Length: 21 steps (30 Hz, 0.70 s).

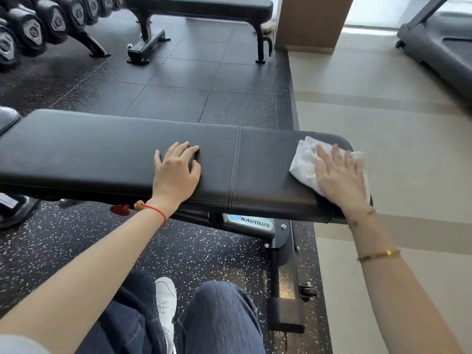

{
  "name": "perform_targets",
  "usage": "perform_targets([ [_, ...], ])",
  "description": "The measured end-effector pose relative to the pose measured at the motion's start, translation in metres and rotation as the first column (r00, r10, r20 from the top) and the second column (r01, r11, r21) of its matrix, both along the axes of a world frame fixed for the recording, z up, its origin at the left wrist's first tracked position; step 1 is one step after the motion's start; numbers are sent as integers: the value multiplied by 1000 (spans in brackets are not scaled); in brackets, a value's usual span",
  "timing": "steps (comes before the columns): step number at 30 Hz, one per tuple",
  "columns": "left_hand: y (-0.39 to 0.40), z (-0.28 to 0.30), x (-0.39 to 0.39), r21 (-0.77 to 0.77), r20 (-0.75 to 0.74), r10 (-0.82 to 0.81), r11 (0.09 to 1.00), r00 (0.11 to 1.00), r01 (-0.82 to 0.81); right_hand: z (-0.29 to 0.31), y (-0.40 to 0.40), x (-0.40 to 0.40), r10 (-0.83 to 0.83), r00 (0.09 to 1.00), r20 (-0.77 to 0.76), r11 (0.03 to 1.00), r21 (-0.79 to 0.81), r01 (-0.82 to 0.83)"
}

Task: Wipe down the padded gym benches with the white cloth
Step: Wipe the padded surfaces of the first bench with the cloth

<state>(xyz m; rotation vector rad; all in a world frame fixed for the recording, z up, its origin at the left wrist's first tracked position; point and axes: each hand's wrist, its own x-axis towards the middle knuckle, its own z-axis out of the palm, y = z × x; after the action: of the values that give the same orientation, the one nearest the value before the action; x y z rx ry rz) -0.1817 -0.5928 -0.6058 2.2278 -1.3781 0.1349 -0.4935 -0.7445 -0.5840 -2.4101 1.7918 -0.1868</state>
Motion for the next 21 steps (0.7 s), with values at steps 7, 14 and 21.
perform_targets([
  [7, 1, -1, 1, -4, -3, -9, 1000, 1000, 9, -6, 22, -5, -47, 999, 9, 998, -37, 47],
  [14, -2, 2, -6, 14, -3, 31, 999, 1000, -31, -2, 0, 20, -48, 999, 9, 999, 9, 48],
  [21, -2, 3, -4, -21, -17, 39, 999, 999, -39, 7, -8, 124, 200, 978, -53, 980, 15, -199],
])
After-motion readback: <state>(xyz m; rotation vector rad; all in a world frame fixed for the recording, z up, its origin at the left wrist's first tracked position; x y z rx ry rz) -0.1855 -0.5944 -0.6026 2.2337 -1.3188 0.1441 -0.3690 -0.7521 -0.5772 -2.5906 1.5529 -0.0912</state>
